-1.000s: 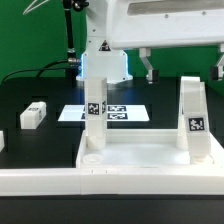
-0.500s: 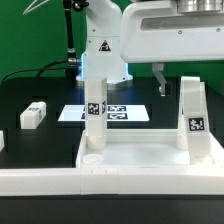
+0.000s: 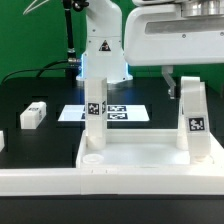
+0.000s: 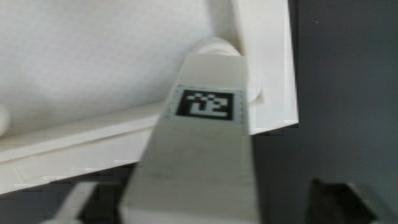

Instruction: Assemble desk

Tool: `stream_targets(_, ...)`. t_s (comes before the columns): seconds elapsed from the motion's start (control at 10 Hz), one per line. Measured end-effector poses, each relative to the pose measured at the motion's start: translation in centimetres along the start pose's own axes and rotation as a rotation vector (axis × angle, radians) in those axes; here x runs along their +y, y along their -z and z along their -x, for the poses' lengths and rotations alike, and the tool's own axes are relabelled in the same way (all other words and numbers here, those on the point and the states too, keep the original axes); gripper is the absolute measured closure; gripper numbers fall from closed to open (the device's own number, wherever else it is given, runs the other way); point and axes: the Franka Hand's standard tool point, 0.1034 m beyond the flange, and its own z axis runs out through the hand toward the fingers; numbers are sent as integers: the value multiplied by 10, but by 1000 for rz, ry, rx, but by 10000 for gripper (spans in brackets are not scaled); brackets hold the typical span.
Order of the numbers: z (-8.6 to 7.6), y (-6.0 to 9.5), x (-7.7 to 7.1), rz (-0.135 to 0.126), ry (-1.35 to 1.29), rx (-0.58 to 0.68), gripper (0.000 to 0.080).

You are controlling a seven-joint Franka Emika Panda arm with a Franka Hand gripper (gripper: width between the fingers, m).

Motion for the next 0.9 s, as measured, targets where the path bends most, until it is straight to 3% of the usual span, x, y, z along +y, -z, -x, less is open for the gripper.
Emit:
stream_targets(0.1,0,0,0,0,-76,0,355)
stream_targets(0.2,0,0,0,0,-143,1,512)
stream_targets(0.6,4,-1,-1,-3,-526,24,511)
stream_targets(0.7,5,-1,3,-21,-650,42,511)
stream_targets(0.9,11,-1,-3,-23,-887,51,508)
